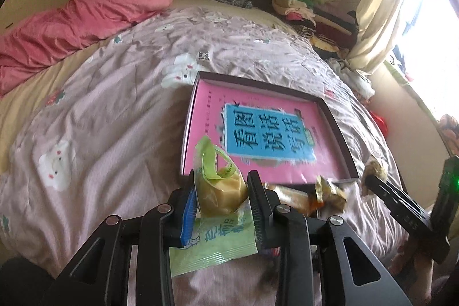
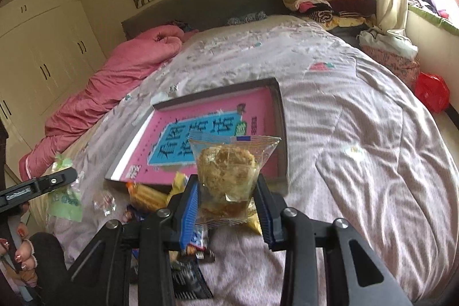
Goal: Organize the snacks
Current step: 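Carry the green-labelled bag into the tray with the left tool while the right carries crisps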
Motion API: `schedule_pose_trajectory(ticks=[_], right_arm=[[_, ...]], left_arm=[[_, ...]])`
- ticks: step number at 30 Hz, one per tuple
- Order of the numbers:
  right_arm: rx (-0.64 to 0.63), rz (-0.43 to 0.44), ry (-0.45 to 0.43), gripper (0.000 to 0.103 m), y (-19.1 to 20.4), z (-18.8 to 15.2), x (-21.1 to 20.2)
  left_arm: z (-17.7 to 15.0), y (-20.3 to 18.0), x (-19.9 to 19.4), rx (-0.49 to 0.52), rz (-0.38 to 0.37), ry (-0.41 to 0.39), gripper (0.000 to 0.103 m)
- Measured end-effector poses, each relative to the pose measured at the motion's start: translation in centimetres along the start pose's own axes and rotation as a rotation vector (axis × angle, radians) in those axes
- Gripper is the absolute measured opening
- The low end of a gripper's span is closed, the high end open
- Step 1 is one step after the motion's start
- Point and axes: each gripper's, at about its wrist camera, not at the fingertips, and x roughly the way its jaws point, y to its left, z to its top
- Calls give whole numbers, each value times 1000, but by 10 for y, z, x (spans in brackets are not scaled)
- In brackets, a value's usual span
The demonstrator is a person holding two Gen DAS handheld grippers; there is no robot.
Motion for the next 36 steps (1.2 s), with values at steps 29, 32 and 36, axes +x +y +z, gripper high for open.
schedule_pose_trajectory(ticks=[29,32,36], right_arm=[[39,-37,126,38,-13,33,95],[35,-47,150,38,-14,28,101],[37,-53,150,38,-16,25,100]], left_arm=[[45,-2,124,9,23,99,34],[44,-5,129,28,22,103,34],[42,-6,137,40,32,113,34]])
